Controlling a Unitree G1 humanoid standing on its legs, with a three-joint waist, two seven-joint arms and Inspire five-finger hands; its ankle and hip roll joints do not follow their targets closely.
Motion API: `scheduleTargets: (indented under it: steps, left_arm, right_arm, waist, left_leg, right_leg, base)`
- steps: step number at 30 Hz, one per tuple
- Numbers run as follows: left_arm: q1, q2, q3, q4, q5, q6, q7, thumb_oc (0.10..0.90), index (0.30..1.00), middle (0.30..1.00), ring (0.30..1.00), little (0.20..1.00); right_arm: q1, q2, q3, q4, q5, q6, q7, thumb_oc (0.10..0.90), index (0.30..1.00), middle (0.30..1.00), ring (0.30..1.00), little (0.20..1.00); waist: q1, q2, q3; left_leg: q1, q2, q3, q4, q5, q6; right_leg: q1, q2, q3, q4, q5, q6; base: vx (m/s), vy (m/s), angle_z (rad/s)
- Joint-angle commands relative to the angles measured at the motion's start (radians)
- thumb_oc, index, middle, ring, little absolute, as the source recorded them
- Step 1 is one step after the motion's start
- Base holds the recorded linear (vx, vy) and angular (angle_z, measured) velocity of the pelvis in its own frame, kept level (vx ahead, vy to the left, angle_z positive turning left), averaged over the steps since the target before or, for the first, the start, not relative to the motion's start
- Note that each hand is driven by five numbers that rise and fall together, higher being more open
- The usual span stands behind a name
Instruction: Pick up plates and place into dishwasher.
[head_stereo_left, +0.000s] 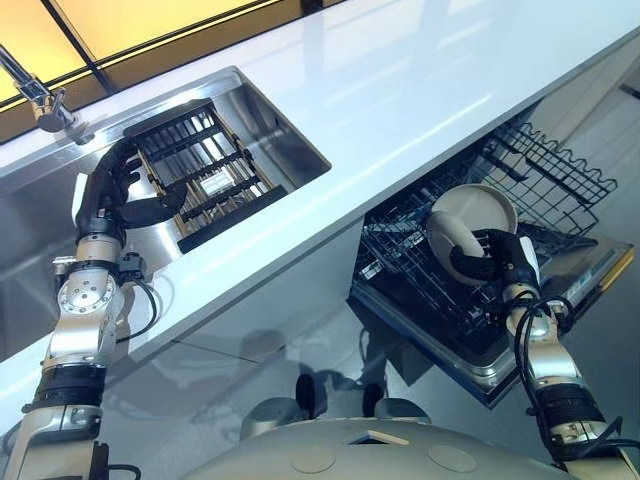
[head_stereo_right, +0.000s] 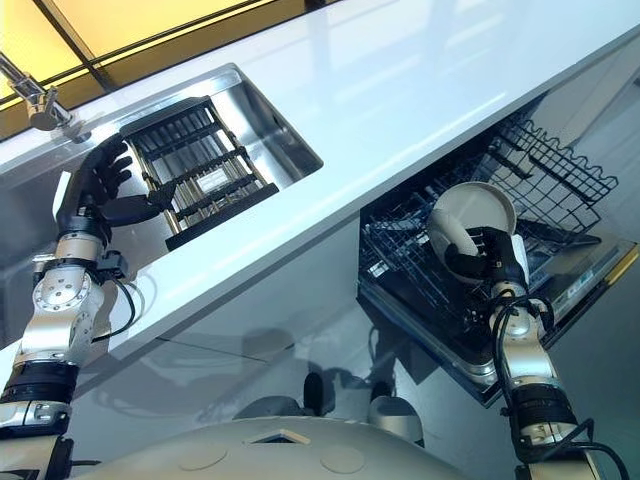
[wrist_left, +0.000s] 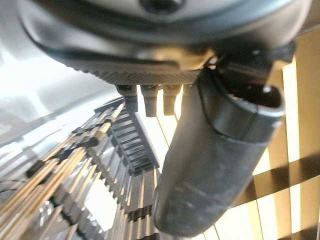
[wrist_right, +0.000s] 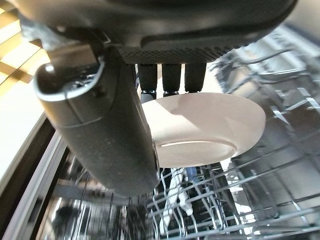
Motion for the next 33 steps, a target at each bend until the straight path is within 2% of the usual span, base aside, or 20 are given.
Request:
scheduleTargets:
  steps: [1,6,12,18,21,23,26,28,30,33]
  left_arm:
    - [-0.082,0.010,0.008,-0.076,0.024,-0.079,0.013,0.800,0.900,0.900,0.900,0.900]
    - [-0.089,-0.006,0.001,-0.078,0.032,-0.068,0.000,0.800,0.900,0.900,0.900,0.900]
    - [-0.087,-0.023,-0.003,-0.077,0.036,-0.064,-0.001,0.800,0.900,0.900,0.900,0.900]
    - [-0.076,-0.035,0.005,-0.088,0.045,-0.058,-0.007,0.800,0.900,0.900,0.900,0.900]
    - [-0.065,-0.040,0.015,-0.102,0.051,-0.054,-0.006,0.800,0.900,0.900,0.900,0.900]
    - [-0.052,-0.042,0.022,-0.114,0.052,-0.055,-0.005,0.800,0.900,0.900,0.900,0.900]
    - [-0.028,-0.049,0.041,-0.115,0.055,-0.073,-0.005,0.800,0.900,0.900,0.900,0.900]
    - [-0.015,-0.055,0.056,-0.106,0.053,-0.090,-0.003,0.800,0.900,0.900,0.900,0.900]
    - [-0.002,-0.053,0.071,-0.108,0.044,-0.094,0.000,0.800,0.900,0.900,0.900,0.900]
    - [0.016,-0.051,0.096,-0.122,0.024,-0.085,0.005,0.800,0.900,0.900,0.900,0.900]
  right_arm:
    - [-0.149,-0.070,-0.011,-0.073,-0.051,-0.139,-0.066,0.800,0.900,0.900,0.900,0.900]
    - [-0.160,-0.068,-0.023,-0.122,-0.069,-0.206,-0.104,0.800,0.900,0.900,0.900,0.900]
    - [-0.160,-0.061,-0.043,-0.164,-0.121,-0.253,-0.146,0.800,0.900,0.900,0.900,0.900]
    - [-0.136,-0.050,-0.060,-0.193,-0.067,-0.233,-0.095,0.800,0.900,0.900,0.900,0.900]
    - [-0.110,-0.031,-0.071,-0.225,0.016,-0.215,-0.034,0.800,0.900,0.900,0.900,0.900]
    - [-0.086,-0.008,-0.085,-0.264,0.137,-0.217,0.029,0.800,0.900,0.900,0.900,0.900]
    - [-0.041,0.043,-0.122,-0.297,0.304,-0.231,0.059,0.800,0.900,0.900,0.900,0.900]
    - [-0.008,0.079,-0.158,-0.294,0.425,-0.258,0.049,0.800,0.900,0.900,0.900,0.900]
    - [0.019,0.106,-0.193,-0.287,0.487,-0.280,0.031,0.800,0.900,0.900,0.900,0.900]
    - [0.050,0.135,-0.247,-0.265,0.513,-0.318,-0.033,0.800,0.900,0.900,0.900,0.900]
  waist:
    - [0.030,0.041,-0.063]
    - [0.030,0.040,-0.065]
    - [0.024,0.038,-0.068]
    - [0.015,0.035,-0.072]
    - [0.005,0.034,-0.071]
    - [-0.004,0.034,-0.067]
    - [-0.016,0.033,-0.065]
    - [-0.028,0.034,-0.064]
    - [-0.037,0.036,-0.064]
    - [-0.050,0.043,-0.064]
  left_leg:
    - [0.027,-0.005,0.022,0.004,-0.116,-0.021]
    - [0.028,-0.005,0.021,0.004,-0.116,-0.018]
    - [0.030,-0.006,0.026,0.005,-0.120,-0.016]
    - [0.032,-0.004,0.035,0.006,-0.123,-0.015]
    - [0.034,-0.001,0.041,0.006,-0.123,-0.014]
    - [0.036,0.001,0.046,0.007,-0.124,-0.014]
    - [0.034,0.002,0.054,0.008,-0.124,-0.012]
    - [0.034,0.002,0.062,0.006,-0.126,-0.011]
    - [0.033,0.004,0.070,0.006,-0.128,-0.010]
    - [0.031,0.004,0.080,0.005,-0.131,-0.006]
  right_leg:
    - [-0.063,0.028,-0.018,0.135,-0.134,0.033]
    - [-0.061,0.029,-0.015,0.132,-0.133,0.033]
    - [-0.060,0.032,-0.008,0.123,-0.130,0.034]
    - [-0.059,0.035,-0.001,0.116,-0.129,0.035]
    - [-0.062,0.036,0.002,0.121,-0.131,0.034]
    - [-0.066,0.036,0.005,0.129,-0.134,0.033]
    - [-0.072,0.037,0.011,0.138,-0.137,0.035]
    - [-0.079,0.038,0.016,0.145,-0.140,0.037]
    - [-0.085,0.037,0.019,0.150,-0.142,0.039]
    - [-0.096,0.036,0.027,0.158,-0.145,0.042]
  base:
    - [0.00,0.000,0.00]
    - [0.00,0.000,0.00]
    - [0.00,0.000,0.00]
    - [0.00,0.000,0.00]
    - [0.00,-0.005,-0.02]
    - [0.00,-0.008,-0.04]
    - [0.00,-0.006,-0.06]
    - [0.00,-0.001,-0.11]
    - [0.01,0.002,-0.07]
    - [0.01,-0.003,-0.09]
